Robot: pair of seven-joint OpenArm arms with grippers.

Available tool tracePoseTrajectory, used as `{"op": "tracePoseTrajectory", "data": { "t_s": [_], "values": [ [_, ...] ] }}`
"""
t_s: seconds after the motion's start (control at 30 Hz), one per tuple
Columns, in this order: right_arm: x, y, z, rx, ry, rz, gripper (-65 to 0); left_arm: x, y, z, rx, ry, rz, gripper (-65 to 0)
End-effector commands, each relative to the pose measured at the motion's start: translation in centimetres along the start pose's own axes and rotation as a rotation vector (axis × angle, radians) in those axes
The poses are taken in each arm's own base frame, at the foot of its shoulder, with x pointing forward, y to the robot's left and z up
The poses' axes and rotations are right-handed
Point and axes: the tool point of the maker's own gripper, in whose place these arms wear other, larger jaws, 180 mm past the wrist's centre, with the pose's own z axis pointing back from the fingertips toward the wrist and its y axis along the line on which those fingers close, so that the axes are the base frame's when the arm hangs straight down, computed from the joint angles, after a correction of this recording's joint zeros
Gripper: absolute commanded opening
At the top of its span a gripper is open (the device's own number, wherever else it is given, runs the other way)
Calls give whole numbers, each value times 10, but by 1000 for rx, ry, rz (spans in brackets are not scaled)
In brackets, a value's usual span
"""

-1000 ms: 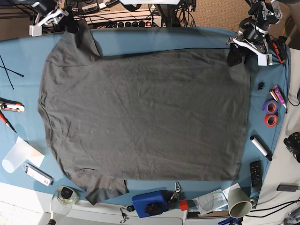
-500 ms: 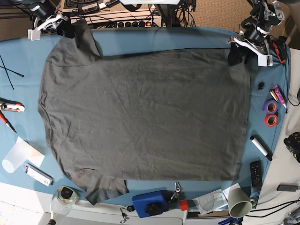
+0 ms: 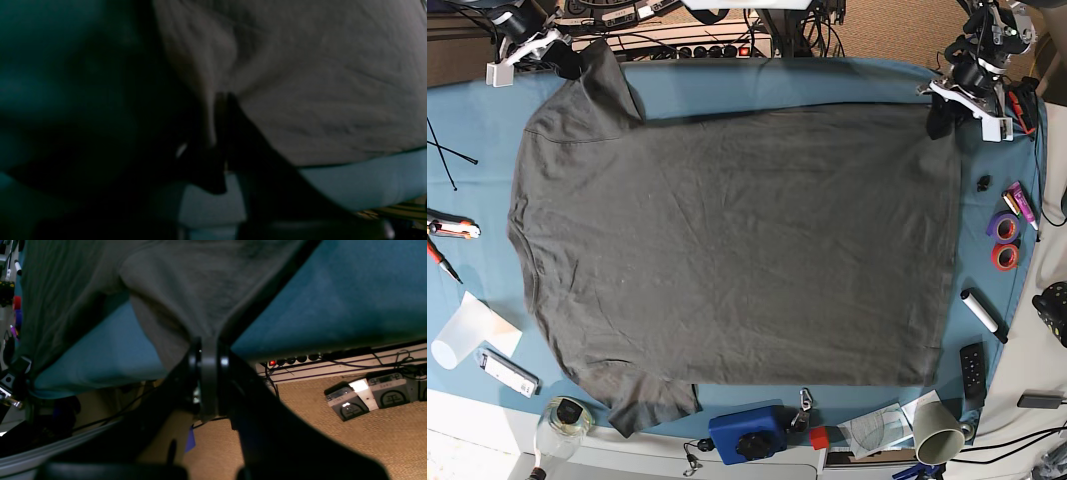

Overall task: Fold the T-shirt properly
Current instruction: 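Close both grippers on the shirt's shoulder corners, then lift both shoulder corners and pull them apart to stretch the shirt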

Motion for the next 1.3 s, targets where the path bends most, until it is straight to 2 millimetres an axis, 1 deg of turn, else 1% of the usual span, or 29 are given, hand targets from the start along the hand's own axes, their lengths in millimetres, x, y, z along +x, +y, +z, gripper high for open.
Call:
{"op": "tracePoseTrajectory", "data": {
  "t_s": [0.0,0.13,0.33,0.43,0.57,0.67,0.73,0.9,1.07,1.2,1.27],
  "values": [
    [9,1,4,4,-25,22,-650,-15,8,4,34,74,-21,-650],
    [7,2,4,7,-13,23,-650,-16,8,4,34,78,-21,-650],
    [7,5,7,9,-7,34,-650,-24,7,5,33,125,-20,-650],
    [16,10,16,-5,-21,85,-650,-21,4,6,22,116,-14,-650],
    [36,19,33,-39,-62,171,-650,-19,0,11,19,134,-39,-650],
    [42,18,39,-57,-76,189,-650,-12,0,16,28,120,-54,-650],
    [38,16,40,-63,-57,187,-650,-10,3,20,39,119,-60,-650],
    [27,13,46,-73,-25,173,-650,-18,10,28,60,151,-53,-650],
    [18,9,53,-90,3,163,-650,-21,19,38,86,156,-34,-650],
    [17,6,66,-98,6,140,-650,-20,27,51,93,144,-16,-650],
    [20,1,75,-122,2,137,-650,-21,30,58,91,147,-21,-650]
  ]
}}
